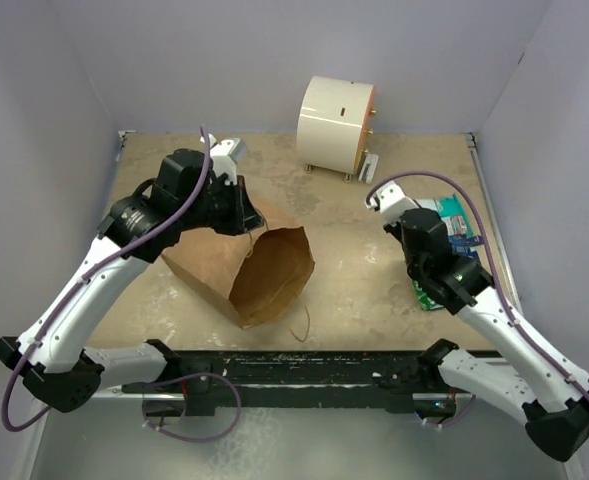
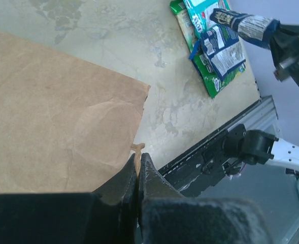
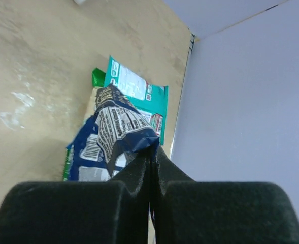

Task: Take the snacks out of the paper bag
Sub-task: Place the snack at the center of the board.

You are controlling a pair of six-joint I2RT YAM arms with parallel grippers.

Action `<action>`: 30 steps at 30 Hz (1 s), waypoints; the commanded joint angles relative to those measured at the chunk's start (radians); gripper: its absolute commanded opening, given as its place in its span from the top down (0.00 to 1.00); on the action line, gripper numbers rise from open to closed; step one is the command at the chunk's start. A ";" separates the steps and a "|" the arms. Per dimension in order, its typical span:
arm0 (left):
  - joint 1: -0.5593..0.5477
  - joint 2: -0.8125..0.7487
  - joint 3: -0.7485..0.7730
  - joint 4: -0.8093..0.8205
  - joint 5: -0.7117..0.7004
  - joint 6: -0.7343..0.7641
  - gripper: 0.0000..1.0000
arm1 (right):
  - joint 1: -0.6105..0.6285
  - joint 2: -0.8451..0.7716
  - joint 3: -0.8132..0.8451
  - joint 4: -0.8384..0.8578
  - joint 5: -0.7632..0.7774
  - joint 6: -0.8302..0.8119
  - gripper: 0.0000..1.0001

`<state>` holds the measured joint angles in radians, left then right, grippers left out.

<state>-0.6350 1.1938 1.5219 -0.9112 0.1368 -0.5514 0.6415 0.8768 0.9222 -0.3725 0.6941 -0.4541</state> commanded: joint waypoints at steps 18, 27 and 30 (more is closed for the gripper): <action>0.011 -0.032 -0.052 0.053 0.179 0.124 1.00 | -0.525 0.129 -0.210 0.258 -0.711 -0.635 1.00; 0.014 -0.024 -0.041 0.040 0.193 0.127 1.00 | -0.580 0.124 -0.251 0.196 -0.856 -0.679 1.00; 0.014 -0.021 -0.039 0.042 0.194 0.123 1.00 | -0.580 0.127 -0.246 0.184 -0.859 -0.661 0.94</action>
<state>-0.6281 1.1820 1.4490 -0.8993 0.3111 -0.4484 0.0643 1.0130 0.6724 -0.1818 -0.0986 -1.1000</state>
